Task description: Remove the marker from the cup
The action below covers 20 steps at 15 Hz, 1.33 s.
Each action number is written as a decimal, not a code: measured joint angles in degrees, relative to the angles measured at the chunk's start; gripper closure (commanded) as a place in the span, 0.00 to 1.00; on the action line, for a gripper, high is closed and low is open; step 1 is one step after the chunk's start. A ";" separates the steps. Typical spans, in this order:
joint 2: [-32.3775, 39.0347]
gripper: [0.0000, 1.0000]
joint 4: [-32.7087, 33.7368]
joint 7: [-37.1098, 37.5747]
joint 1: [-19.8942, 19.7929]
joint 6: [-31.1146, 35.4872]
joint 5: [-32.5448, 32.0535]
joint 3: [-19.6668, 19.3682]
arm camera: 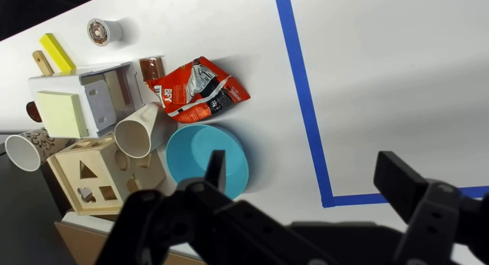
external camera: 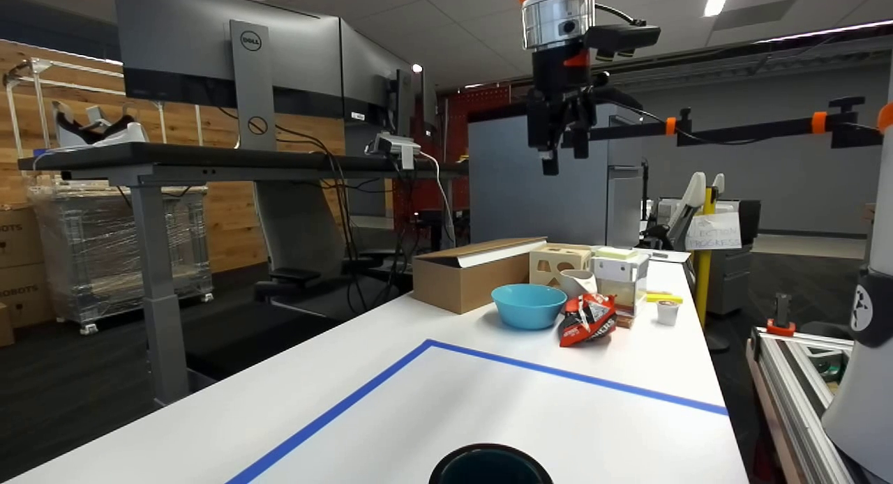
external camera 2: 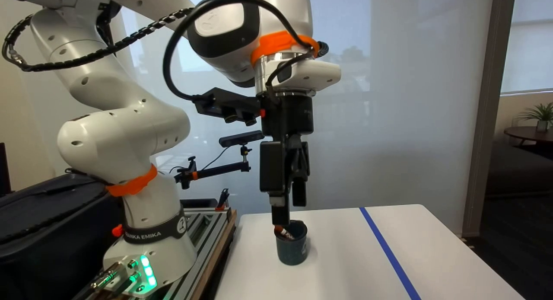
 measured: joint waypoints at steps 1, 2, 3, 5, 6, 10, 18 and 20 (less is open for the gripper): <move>0.07 0.00 0.01 -0.09 0.01 0.00 0.05 -0.15; 0.25 0.00 0.01 -0.51 0.14 -0.01 0.45 -0.46; 0.49 0.00 0.02 -1.10 0.48 0.01 1.06 -0.86; 1.41 0.00 0.03 -2.76 2.40 0.01 3.85 -1.51; 2.18 0.00 0.03 -3.70 4.00 0.01 5.91 -1.56; 6.98 0.00 0.04 -6.54 12.46 0.16 14.40 -0.67; 19.15 0.00 0.10 -5.80 23.86 3.29 24.34 6.88; 21.74 0.00 0.16 -4.19 24.53 4.63 25.48 8.34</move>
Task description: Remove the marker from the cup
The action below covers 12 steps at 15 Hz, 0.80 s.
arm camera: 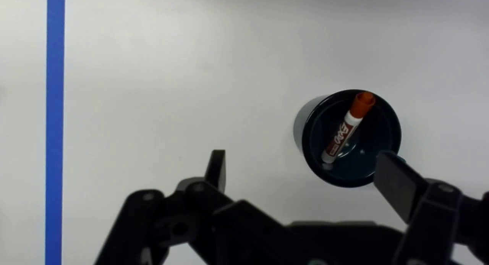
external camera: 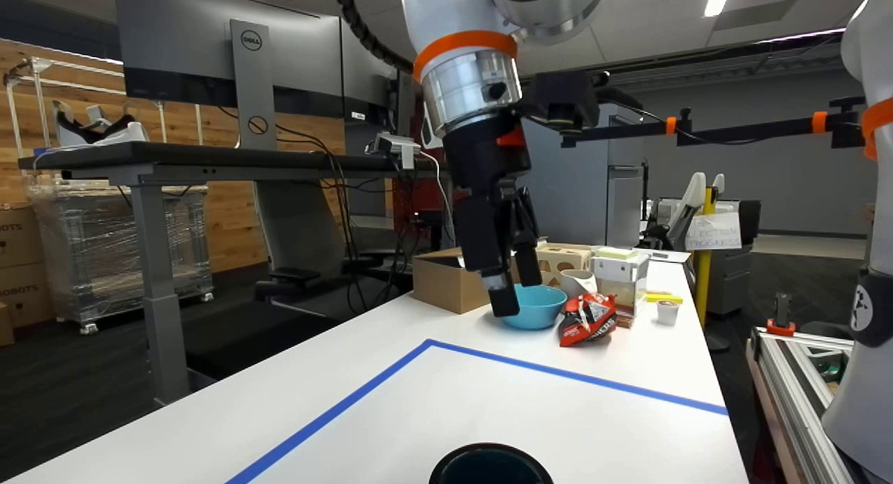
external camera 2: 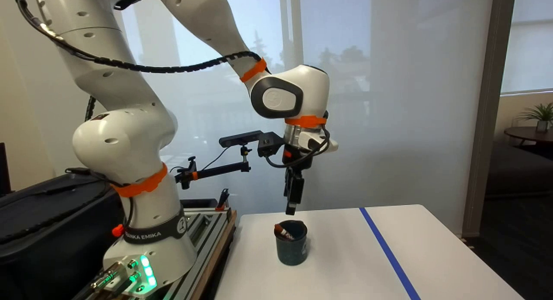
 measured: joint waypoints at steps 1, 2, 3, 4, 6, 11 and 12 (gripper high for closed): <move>0.87 0.00 0.09 0.37 0.15 0.42 0.18 0.20; 1.38 0.00 0.18 0.52 0.16 0.64 0.21 0.21; 1.59 0.00 0.24 0.54 0.16 0.68 0.23 0.18; 1.61 0.00 0.28 0.54 0.16 0.68 0.24 0.17; 1.67 0.00 0.35 0.52 0.12 0.68 0.24 0.10; 3.86 0.00 1.82 -0.88 0.06 1.10 5.95 -1.08; 4.87 0.00 2.12 -1.50 0.07 1.23 7.30 -1.09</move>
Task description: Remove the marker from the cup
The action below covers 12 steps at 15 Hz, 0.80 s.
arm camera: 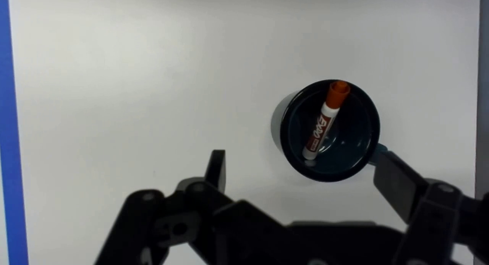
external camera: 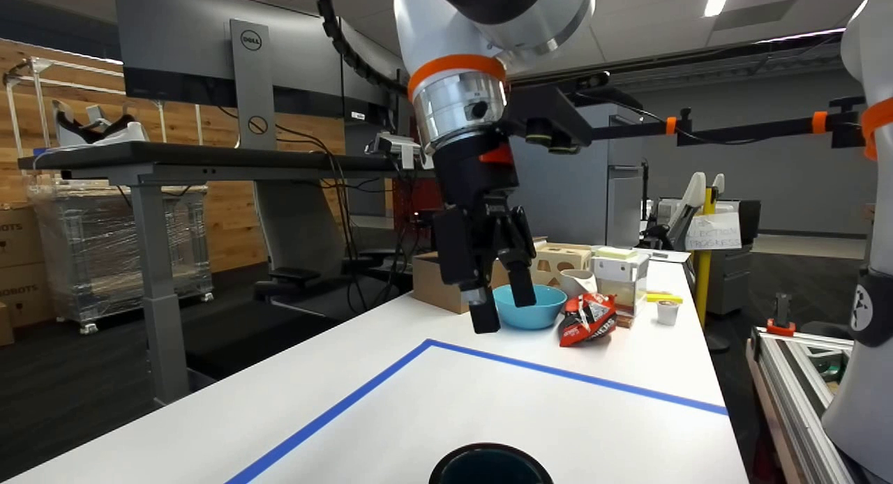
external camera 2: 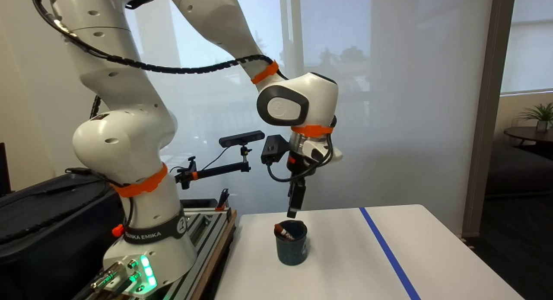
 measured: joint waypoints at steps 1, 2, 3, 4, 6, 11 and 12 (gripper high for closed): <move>1.11 0.00 0.33 -0.43 0.04 0.15 1.08 0.07; 2.39 0.00 0.67 -0.93 0.10 0.36 2.07 0.22; 3.73 0.00 1.03 -1.43 0.16 0.55 2.79 0.38; 5.15 0.00 1.41 -1.84 0.26 0.79 3.30 0.62; 7.94 0.00 2.26 -2.54 0.35 1.30 4.02 1.40; 13.92 0.00 4.23 -2.70 1.07 4.29 4.24 4.49; 14.88 0.00 4.64 -2.70 1.15 4.75 4.24 5.17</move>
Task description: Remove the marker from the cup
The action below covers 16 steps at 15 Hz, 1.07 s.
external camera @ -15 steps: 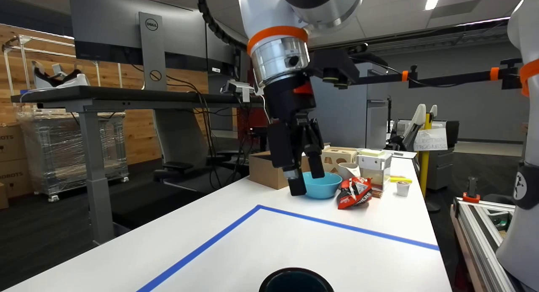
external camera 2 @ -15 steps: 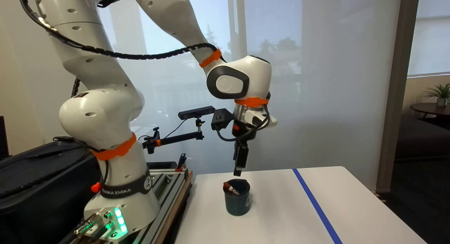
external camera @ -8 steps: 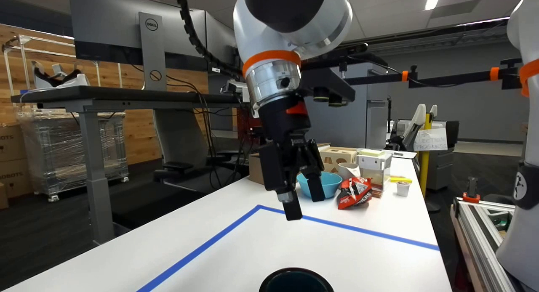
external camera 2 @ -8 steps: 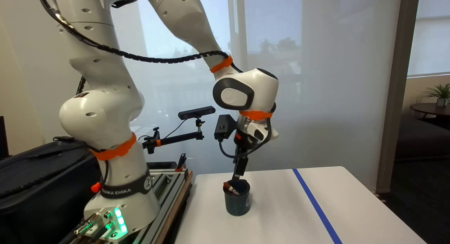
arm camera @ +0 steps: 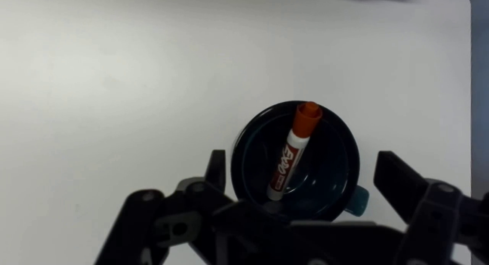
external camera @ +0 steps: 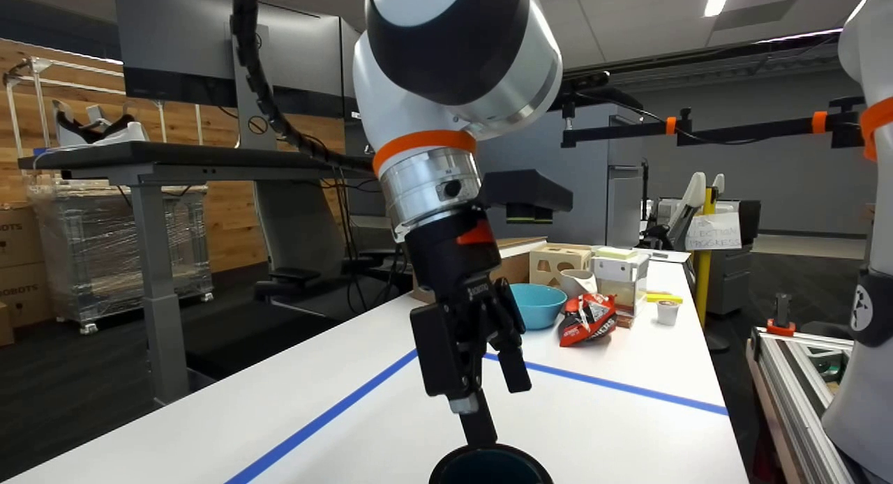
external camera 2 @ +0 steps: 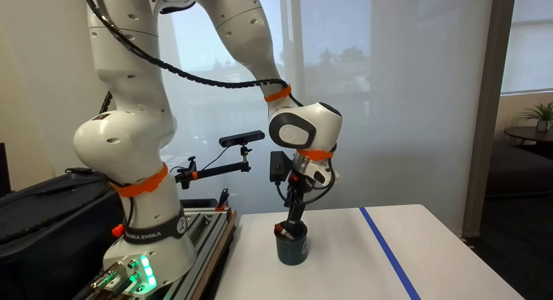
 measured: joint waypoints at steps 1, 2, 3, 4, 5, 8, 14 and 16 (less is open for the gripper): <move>0.93 0.00 0.41 0.00 0.14 0.55 0.00 0.56; 1.85 0.00 0.83 0.00 0.26 0.98 -0.04 1.06; 2.73 0.00 1.23 0.00 0.44 1.48 -0.10 1.42; 3.53 0.01 1.66 0.00 0.64 1.83 -0.21 1.64; 4.30 0.05 2.10 0.00 0.75 2.10 -0.28 1.85; 6.26 0.07 3.36 0.00 0.92 2.97 -0.38 2.23; 9.42 0.19 5.70 0.07 0.95 3.74 -0.89 2.26; 10.58 0.20 6.51 0.25 0.95 3.79 -1.66 2.15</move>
